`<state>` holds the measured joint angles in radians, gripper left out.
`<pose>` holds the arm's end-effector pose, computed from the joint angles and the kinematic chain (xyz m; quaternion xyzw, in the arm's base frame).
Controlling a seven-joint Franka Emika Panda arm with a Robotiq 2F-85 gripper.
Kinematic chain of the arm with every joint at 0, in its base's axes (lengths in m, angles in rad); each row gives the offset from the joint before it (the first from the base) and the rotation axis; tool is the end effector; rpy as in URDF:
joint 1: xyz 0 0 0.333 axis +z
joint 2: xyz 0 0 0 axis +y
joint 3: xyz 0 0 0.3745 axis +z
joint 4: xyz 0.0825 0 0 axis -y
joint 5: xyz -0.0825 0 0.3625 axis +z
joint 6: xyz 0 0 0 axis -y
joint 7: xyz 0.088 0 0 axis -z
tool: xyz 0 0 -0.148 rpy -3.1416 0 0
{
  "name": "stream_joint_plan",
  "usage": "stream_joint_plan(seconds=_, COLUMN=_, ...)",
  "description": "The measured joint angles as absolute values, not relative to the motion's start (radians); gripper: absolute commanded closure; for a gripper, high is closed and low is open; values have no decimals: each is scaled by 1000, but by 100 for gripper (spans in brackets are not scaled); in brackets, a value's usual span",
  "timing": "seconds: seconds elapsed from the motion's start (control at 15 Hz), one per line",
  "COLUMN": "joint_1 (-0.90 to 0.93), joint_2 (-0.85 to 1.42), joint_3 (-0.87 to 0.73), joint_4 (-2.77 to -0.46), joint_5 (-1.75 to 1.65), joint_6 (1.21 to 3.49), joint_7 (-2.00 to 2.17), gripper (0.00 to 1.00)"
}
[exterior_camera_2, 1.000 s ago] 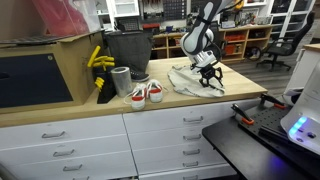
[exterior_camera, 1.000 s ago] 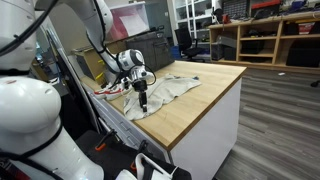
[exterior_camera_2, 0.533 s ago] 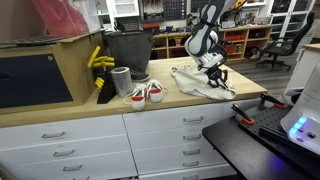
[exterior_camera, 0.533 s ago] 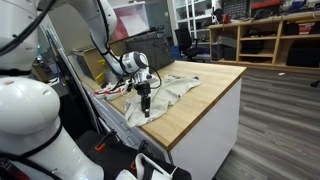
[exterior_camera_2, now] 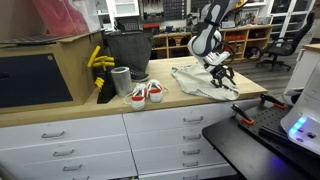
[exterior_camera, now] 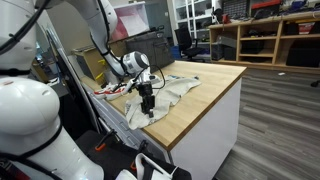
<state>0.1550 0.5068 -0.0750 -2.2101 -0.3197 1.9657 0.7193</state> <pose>0.4484 0.0014 0.1598 0.9036 -0.1848 -0.2827 0.2634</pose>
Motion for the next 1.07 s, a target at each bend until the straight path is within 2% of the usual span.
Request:
stream_joint_plan(seconds=0.2, joint_1=130, joint_2=489, joint_3=-79, joint_4=-2225, joint_5=-321, joint_6=1973, joint_7=662, gripper=1)
stream_joint_plan(seconds=0.27, joint_1=118, joint_2=475, joint_3=-85, joint_4=-2234, joint_5=-321, joint_6=1987, joint_7=644, gripper=44)
stream_joint_plan(seconds=0.33, joint_1=106, joint_2=453, joint_3=-96, joint_4=-2249, joint_5=-322, joint_6=2010, joint_7=623, gripper=37)
stream_joint_plan(seconds=0.4, joint_1=93, joint_2=427, joint_3=-107, joint_4=-2265, joint_5=-321, joint_6=2040, joint_7=604, gripper=37)
stream_joint_plan(seconds=0.93, joint_1=-11, joint_2=116, joint_3=-134, joint_4=-2401, joint_5=-240, joint_6=2185, joint_7=464, gripper=98)
stream_joint_plan(seconds=1.07, joint_1=-16, joint_2=52, joint_3=-127, joint_4=-2438, joint_5=-205, joint_6=2206, joint_7=455, gripper=100)
